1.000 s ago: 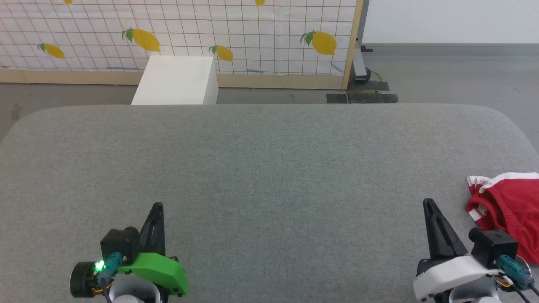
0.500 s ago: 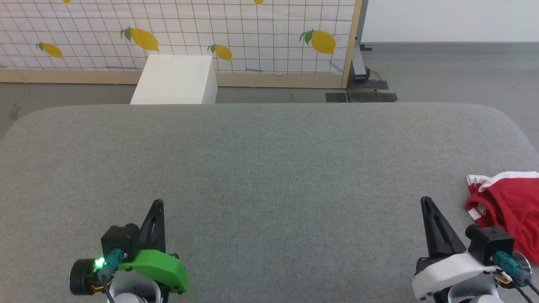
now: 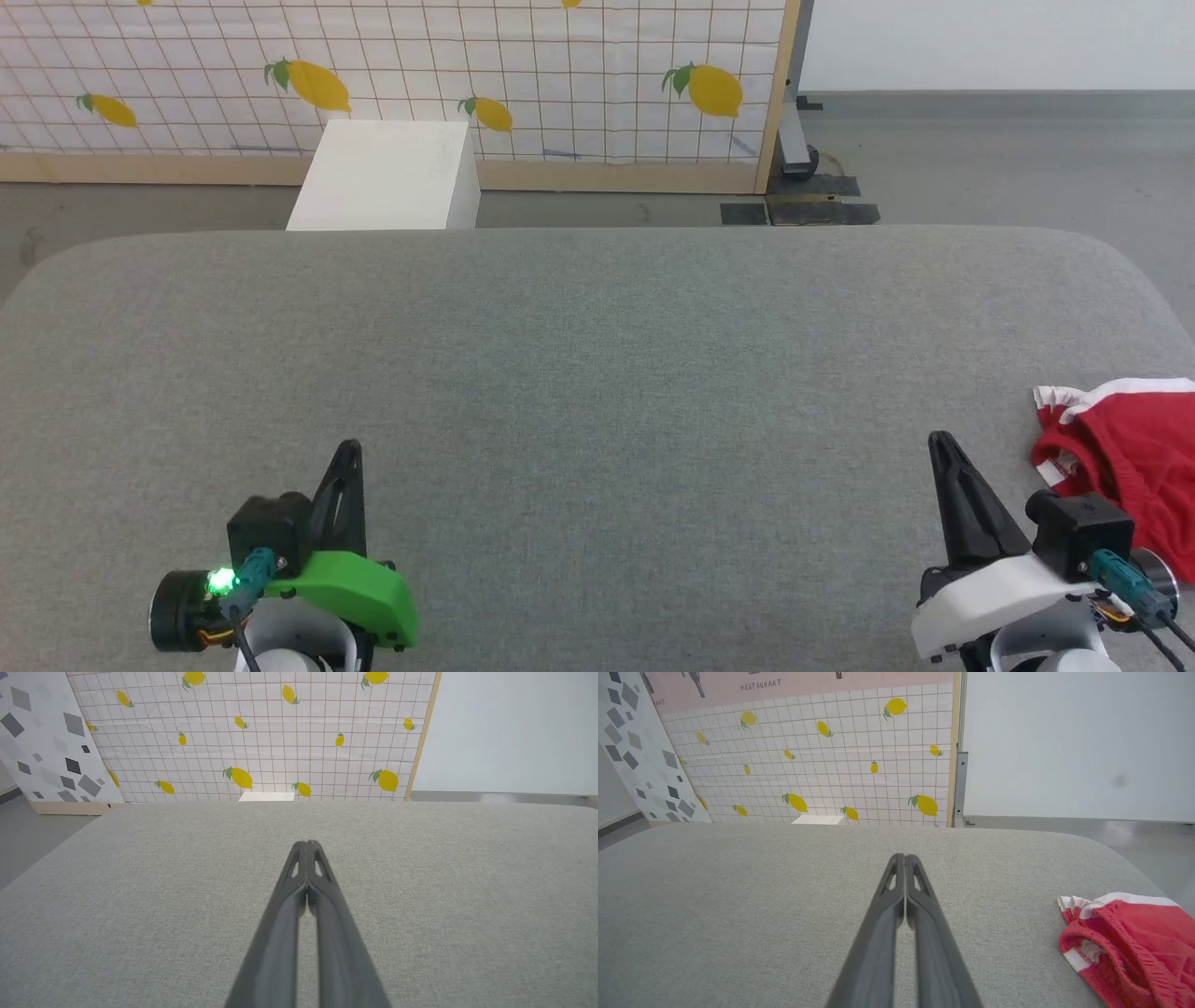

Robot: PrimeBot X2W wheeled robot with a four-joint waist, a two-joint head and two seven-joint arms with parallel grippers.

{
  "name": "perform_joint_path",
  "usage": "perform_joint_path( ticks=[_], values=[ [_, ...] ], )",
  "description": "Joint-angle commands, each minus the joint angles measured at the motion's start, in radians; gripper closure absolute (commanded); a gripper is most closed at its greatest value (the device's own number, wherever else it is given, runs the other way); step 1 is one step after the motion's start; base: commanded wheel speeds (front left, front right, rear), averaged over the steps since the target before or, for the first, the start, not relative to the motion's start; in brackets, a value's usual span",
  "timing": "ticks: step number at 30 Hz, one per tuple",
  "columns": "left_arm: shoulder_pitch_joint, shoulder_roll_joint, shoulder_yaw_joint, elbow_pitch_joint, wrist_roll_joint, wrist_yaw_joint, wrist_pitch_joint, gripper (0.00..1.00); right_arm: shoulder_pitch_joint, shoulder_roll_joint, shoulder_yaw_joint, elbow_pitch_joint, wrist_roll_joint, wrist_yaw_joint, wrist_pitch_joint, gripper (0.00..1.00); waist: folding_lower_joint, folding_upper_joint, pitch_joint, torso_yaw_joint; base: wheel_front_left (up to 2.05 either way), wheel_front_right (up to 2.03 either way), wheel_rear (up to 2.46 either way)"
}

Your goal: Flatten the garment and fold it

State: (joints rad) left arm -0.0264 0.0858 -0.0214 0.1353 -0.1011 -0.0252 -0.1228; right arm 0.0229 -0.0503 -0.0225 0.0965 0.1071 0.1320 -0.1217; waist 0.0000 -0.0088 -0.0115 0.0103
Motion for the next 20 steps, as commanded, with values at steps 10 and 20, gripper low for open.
perform_joint_path(
  ticks=[10,20],
  values=[
    [0.013,-0.012,0.005,-0.030,0.025,0.010,0.026,1.00,-0.013,0.000,0.006,-0.023,-0.027,-0.001,0.025,1.00,0.0000,0.0055,0.002,-0.002,0.00,0.00,0.00],
    [0.016,-0.017,0.008,-0.052,0.041,0.013,0.046,1.00,-0.015,0.000,0.010,-0.038,-0.044,-0.001,0.045,1.00,0.0000,0.0062,0.004,-0.004,0.00,0.00,0.00]
  ],
)
